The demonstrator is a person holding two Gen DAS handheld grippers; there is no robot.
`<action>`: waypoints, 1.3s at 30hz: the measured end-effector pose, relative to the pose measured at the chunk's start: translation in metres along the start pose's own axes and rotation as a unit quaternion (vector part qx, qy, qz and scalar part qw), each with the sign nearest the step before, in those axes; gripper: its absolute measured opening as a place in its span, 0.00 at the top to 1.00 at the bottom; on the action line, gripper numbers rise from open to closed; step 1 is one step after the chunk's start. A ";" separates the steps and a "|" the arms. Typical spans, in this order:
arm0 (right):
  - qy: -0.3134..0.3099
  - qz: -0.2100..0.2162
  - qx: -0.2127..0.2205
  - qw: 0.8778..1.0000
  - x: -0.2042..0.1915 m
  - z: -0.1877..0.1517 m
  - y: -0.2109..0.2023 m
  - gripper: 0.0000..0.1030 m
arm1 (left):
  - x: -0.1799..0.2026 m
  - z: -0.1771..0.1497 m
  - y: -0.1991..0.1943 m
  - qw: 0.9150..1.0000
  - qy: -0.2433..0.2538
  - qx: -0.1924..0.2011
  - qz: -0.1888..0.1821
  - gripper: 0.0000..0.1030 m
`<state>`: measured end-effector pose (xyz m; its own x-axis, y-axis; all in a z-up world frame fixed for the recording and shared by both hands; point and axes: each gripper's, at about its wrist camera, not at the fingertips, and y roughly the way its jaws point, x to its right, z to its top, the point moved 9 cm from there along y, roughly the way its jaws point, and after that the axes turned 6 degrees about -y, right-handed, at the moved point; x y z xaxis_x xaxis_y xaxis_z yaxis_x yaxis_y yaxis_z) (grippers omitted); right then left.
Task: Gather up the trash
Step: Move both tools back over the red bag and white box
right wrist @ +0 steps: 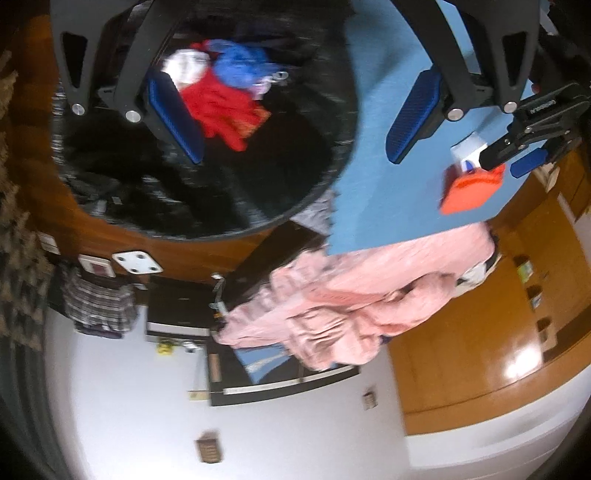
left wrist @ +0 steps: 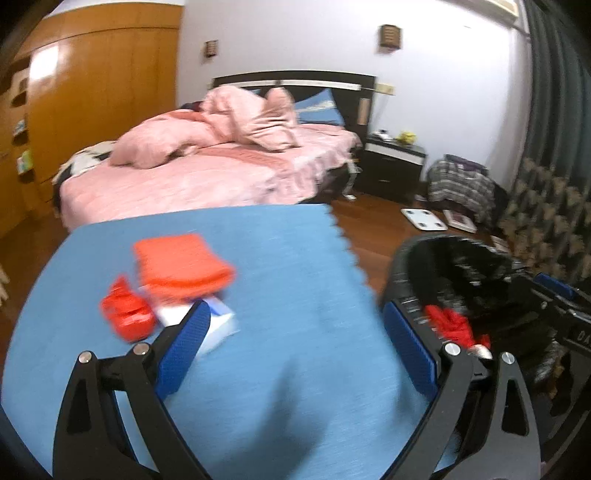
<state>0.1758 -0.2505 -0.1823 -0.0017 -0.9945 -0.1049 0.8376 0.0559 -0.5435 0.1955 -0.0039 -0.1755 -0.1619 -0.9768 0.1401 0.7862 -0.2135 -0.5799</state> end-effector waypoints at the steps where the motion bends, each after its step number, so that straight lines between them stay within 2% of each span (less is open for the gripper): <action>1: -0.006 0.006 -0.002 1.000 -0.010 0.000 0.004 0.06 | -0.014 -0.001 -0.001 1.000 -0.007 0.000 0.011 0.11; 6: -0.034 0.039 -0.013 0.999 -0.063 0.002 0.024 0.06 | -0.077 -0.007 -0.003 0.998 -0.037 -0.005 0.059 0.11; 15: -0.076 0.068 -0.035 0.994 -0.124 -0.004 0.060 0.06 | -0.149 -0.012 0.010 0.991 -0.076 -0.025 0.105 0.11; 23: -0.084 0.070 -0.055 0.993 -0.141 -0.009 0.090 0.06 | -0.173 -0.010 0.034 0.988 -0.091 -0.045 0.112 0.11; 32: -0.088 0.073 -0.068 0.991 -0.149 -0.012 0.105 0.06 | -0.183 -0.003 0.063 0.987 -0.098 -0.065 0.108 0.11; 39: -0.092 0.074 -0.073 0.990 -0.153 -0.014 0.110 0.06 | -0.198 -0.011 0.061 0.984 -0.112 -0.076 0.114 0.11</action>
<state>0.2604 -0.0911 -0.2374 0.2259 -0.9731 -0.0461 0.7330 0.2009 -0.6499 0.2692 0.1763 -0.2475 0.1578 -0.9752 0.1552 0.6862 -0.0047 -0.7274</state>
